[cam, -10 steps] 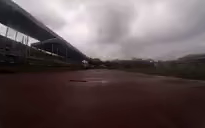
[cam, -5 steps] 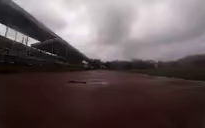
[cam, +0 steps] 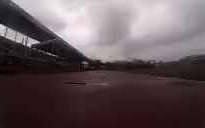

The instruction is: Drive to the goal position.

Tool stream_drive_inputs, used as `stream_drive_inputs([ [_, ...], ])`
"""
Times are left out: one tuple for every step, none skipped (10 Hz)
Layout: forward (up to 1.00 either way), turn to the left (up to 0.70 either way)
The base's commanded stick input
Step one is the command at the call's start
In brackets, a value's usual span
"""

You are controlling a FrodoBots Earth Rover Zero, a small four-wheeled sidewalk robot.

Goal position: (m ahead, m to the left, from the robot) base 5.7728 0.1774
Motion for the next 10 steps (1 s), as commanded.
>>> stream_drive_inputs([
  [0.50,0.00],
  [0.50,0.00],
  [0.50,0.00],
  [0.50,0.00],
  [0.50,0.00],
  [0.50,0.00],
  [0.50,0.00],
  [0.50,0.00],
  [0.50,0.00],
  [0.50,0.00],
])
